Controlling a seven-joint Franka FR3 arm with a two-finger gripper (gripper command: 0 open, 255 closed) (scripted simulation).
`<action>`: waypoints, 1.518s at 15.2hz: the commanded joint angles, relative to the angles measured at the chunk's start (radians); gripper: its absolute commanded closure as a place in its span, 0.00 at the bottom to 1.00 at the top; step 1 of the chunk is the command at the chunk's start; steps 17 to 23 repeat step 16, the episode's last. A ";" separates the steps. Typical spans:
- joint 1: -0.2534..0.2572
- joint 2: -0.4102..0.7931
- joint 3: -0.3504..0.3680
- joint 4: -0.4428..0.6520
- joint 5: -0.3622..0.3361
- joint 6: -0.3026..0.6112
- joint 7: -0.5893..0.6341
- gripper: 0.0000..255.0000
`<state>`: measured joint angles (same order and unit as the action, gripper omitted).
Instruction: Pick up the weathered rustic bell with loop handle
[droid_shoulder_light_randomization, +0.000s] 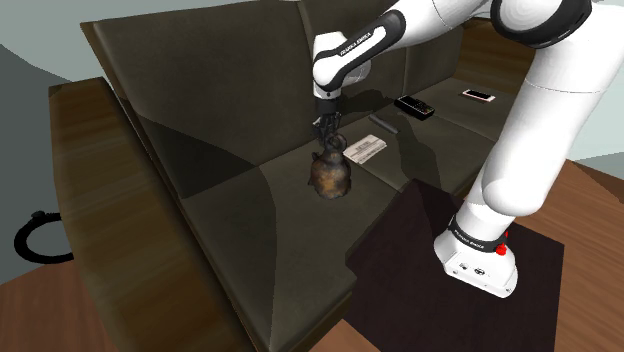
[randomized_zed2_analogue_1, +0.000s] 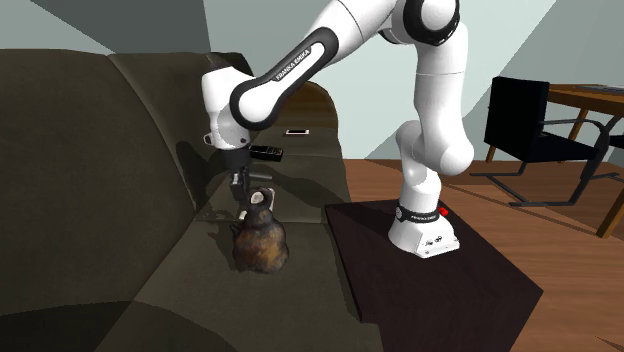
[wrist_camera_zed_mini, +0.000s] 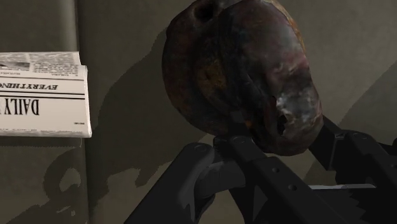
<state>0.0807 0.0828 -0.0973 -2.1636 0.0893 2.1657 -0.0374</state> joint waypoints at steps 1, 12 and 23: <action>0.000 -0.012 0.000 0.008 -0.002 -0.019 0.003 1.00; 0.000 -0.077 -0.001 0.085 -0.016 -0.160 0.019 1.00; 0.000 -0.087 -0.001 0.103 -0.018 -0.188 0.021 1.00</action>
